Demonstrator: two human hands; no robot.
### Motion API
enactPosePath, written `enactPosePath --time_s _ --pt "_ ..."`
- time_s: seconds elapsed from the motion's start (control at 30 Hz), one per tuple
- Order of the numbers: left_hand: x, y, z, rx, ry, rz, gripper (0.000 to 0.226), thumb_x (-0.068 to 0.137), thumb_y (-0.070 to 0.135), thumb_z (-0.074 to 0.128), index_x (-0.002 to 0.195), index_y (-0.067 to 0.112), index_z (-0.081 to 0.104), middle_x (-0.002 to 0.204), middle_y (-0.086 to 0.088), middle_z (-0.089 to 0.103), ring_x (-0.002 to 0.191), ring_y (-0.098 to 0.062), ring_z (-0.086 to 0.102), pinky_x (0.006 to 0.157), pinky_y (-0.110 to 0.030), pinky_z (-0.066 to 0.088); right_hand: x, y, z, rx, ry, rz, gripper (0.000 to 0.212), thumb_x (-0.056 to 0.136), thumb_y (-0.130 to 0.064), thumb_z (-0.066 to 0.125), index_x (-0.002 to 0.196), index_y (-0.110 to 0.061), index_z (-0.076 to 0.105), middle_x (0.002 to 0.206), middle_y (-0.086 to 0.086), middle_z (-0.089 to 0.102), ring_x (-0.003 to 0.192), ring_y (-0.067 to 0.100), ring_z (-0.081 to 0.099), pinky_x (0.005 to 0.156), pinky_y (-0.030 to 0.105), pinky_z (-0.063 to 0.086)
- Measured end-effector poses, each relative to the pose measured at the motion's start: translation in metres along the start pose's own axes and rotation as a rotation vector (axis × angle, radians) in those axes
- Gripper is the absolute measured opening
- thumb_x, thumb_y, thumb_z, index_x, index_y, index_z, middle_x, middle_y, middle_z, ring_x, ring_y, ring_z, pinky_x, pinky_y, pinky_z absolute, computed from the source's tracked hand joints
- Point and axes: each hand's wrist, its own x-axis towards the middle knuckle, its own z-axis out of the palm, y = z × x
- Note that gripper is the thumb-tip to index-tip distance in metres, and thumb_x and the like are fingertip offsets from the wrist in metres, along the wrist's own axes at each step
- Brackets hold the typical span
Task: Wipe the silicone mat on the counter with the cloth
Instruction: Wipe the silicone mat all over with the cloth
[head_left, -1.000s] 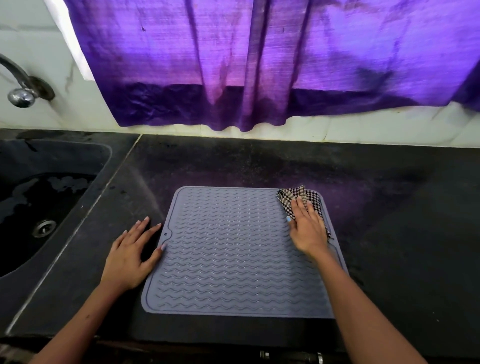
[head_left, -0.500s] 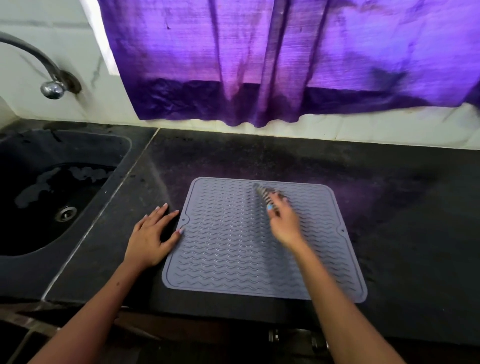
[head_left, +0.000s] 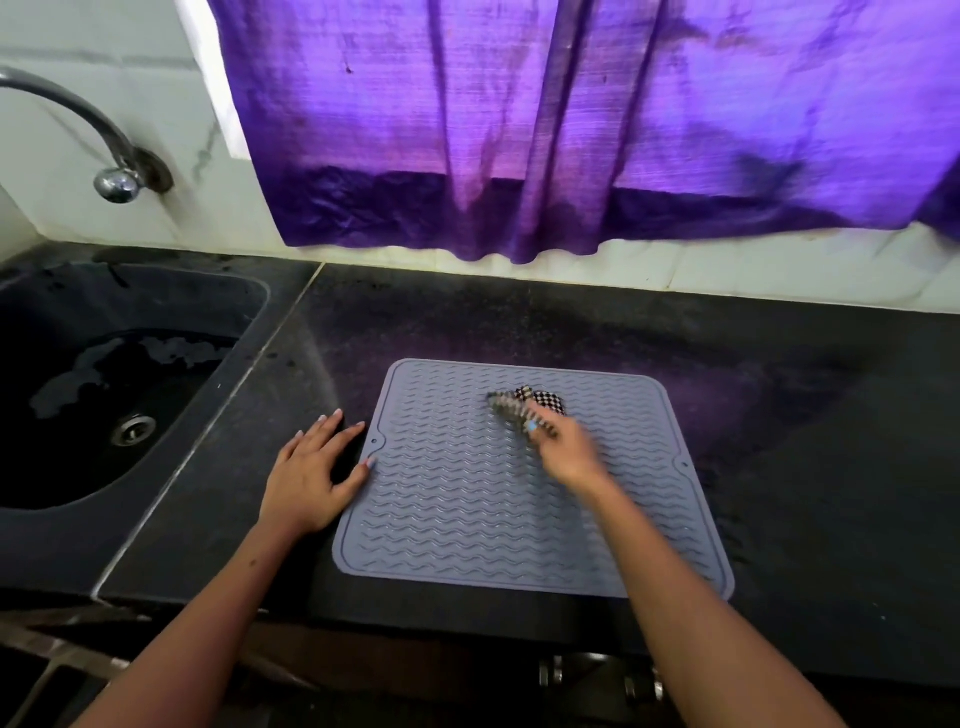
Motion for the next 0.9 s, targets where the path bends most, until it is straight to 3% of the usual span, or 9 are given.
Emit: enactPosePath --time_s 0.1,0.27,0.33,0.37,0.43,0.57,0.7,0.8,0.9 --pt "-0.001 0.001 -0.001 0.000 -0.007 -0.001 0.075 0.078 0.072 0.021 0.138 0.031 0.042 0.151 -0.002 0.032 0.141 -0.016 0.024 0.114 -0.037 0.014 0.006 -0.014 -0.016 0.653 0.135 0.220 0.033 0.098 -0.014 0.041 0.129 -0.005 0.050 0.118 0.013 0.061 0.110 0.030 0.058 0.092 0.035 0.049" --pt "-0.001 0.000 0.000 0.000 -0.016 -0.005 0.077 0.078 0.073 0.018 0.139 0.031 0.041 0.152 -0.002 0.030 0.142 -0.016 0.022 0.115 -0.036 0.012 -0.032 -0.040 0.019 0.068 0.024 -0.186 0.042 0.096 -0.014 0.044 0.138 -0.019 0.042 0.111 0.004 0.061 0.077 0.011 0.054 0.067 0.021 0.046" --pt "-0.001 0.000 0.000 -0.003 -0.022 -0.001 0.077 0.079 0.072 0.017 0.140 0.031 0.039 0.153 -0.002 0.028 0.142 -0.015 0.020 0.115 -0.035 0.010 -0.049 -0.033 0.052 -0.269 -0.108 -0.333 0.053 0.095 -0.015 0.044 0.144 -0.027 0.027 0.146 0.003 0.038 0.119 0.019 0.049 0.103 0.034 0.041" --pt "-0.001 0.000 0.001 -0.004 -0.022 0.004 0.076 0.080 0.071 0.017 0.140 0.030 0.039 0.153 -0.002 0.028 0.142 -0.016 0.020 0.115 -0.035 0.010 -0.055 -0.026 0.067 -0.457 -0.123 -0.396 0.056 0.096 -0.019 0.042 0.147 -0.028 0.019 0.155 0.001 0.019 0.138 0.020 0.029 0.117 0.036 0.020" --pt "-0.001 -0.001 0.003 0.001 -0.019 0.013 0.076 0.081 0.070 0.016 0.140 0.029 0.039 0.153 -0.004 0.028 0.142 -0.017 0.020 0.115 -0.036 0.011 -0.059 -0.015 0.082 -0.623 -0.053 -0.464 0.060 0.096 -0.024 0.039 0.149 -0.025 0.010 0.158 -0.003 0.001 0.146 0.017 0.002 0.115 0.030 -0.006" --pt "-0.001 -0.001 0.003 0.009 -0.008 0.020 0.075 0.081 0.069 0.016 0.140 0.029 0.039 0.153 -0.004 0.028 0.142 -0.017 0.020 0.115 -0.037 0.010 -0.046 -0.014 0.072 -0.564 -0.102 -0.463 0.056 0.096 -0.021 0.039 0.148 -0.028 0.018 0.157 -0.010 0.008 0.145 0.012 0.006 0.114 0.025 -0.003" --pt "-0.001 -0.001 0.005 0.008 -0.003 0.017 0.074 0.081 0.069 0.017 0.140 0.029 0.040 0.152 -0.003 0.029 0.142 -0.017 0.021 0.115 -0.037 0.011 -0.039 -0.020 0.058 -0.343 -0.225 -0.361 0.048 0.097 -0.017 0.042 0.142 -0.031 0.032 0.150 -0.010 0.032 0.136 0.011 0.031 0.114 0.033 0.022" --pt "0.000 -0.002 0.003 0.000 -0.012 0.008 0.075 0.080 0.070 0.018 0.140 0.030 0.040 0.152 -0.002 0.029 0.142 -0.016 0.020 0.116 -0.037 0.012 -0.028 -0.030 0.044 0.144 -0.249 -0.050 0.039 0.099 -0.019 0.039 0.138 -0.021 0.042 0.119 0.005 0.059 0.100 0.021 0.059 0.075 0.024 0.046" --pt "-0.001 0.000 0.000 -0.005 -0.016 0.004 0.076 0.079 0.071 0.017 0.139 0.030 0.040 0.152 -0.002 0.029 0.142 -0.016 0.020 0.116 -0.037 0.012 -0.016 -0.042 0.030 0.735 -0.072 0.248 0.036 0.100 -0.016 0.037 0.133 -0.004 0.044 0.129 0.014 0.055 0.111 0.025 0.055 0.090 0.034 0.047"
